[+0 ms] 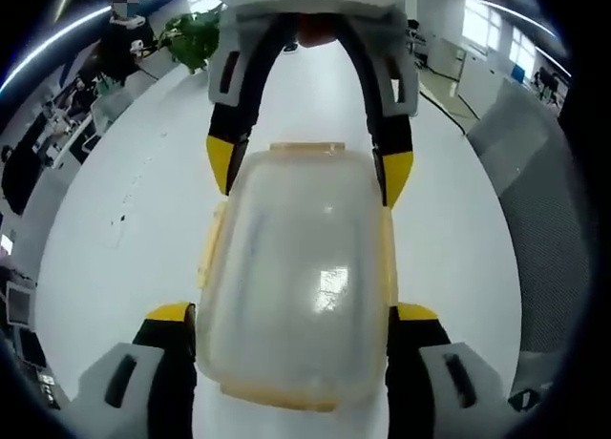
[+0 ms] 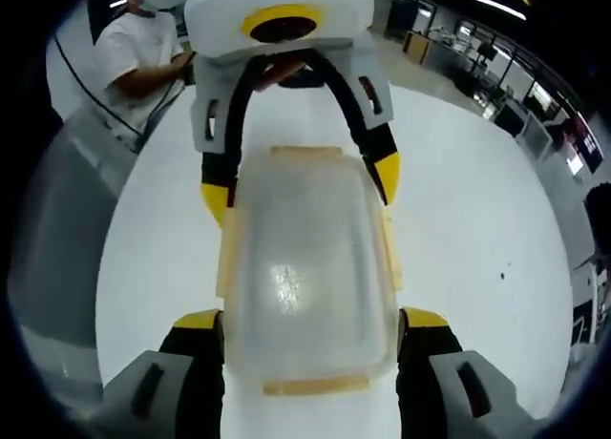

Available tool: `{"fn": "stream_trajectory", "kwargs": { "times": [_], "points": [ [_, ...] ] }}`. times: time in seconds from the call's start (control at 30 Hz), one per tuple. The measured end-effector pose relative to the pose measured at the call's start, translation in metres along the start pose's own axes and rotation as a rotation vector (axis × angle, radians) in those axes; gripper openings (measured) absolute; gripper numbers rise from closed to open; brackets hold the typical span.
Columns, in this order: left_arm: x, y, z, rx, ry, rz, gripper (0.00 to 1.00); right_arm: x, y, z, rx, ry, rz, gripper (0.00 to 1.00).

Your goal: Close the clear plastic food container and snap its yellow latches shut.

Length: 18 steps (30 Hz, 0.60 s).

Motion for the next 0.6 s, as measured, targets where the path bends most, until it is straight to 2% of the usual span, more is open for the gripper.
{"fn": "stream_trajectory", "kwargs": {
  "times": [0.13,0.17,0.2,0.27,0.37,0.43,0.6],
  "points": [
    [-0.002,-0.002,-0.001,-0.011,-0.042,-0.013,0.85,0.006,0.002,0.000,0.007,-0.086,0.032,0.74],
    [-0.002,-0.001,-0.002,-0.027,-0.085,-0.015,0.85,0.007,0.003,-0.001,0.012,-0.106,0.044,0.74],
    [-0.001,-0.001,-0.002,-0.031,-0.103,-0.029,0.85,0.009,0.003,0.000,0.023,-0.133,0.057,0.74],
    [0.000,0.001,-0.004,-0.040,-0.135,-0.071,0.85,0.013,0.003,0.000,0.038,-0.172,0.091,0.73],
    [0.001,0.003,-0.008,-0.044,-0.243,-0.174,0.87,0.018,0.005,-0.001,0.056,-0.220,0.167,0.73],
    [0.004,0.003,-0.010,-0.048,-0.287,-0.223,0.87,0.022,0.006,-0.001,0.072,-0.264,0.202,0.72],
    [0.014,-0.001,-0.010,-0.063,-0.339,-0.269,0.87,0.027,0.014,-0.004,0.107,-0.374,0.285,0.71]
  ]
}}
Point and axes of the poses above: the point that each gripper's makers call its tool centre point, and the gripper's own axes: z roughly forward along the fingers, y roughly to its left, x roughly out of its underside, the point moved 9 cm from there along -z, roughly backward along the fingers, and after that the axes turned 13 degrees about y, right-handed, at the moved point
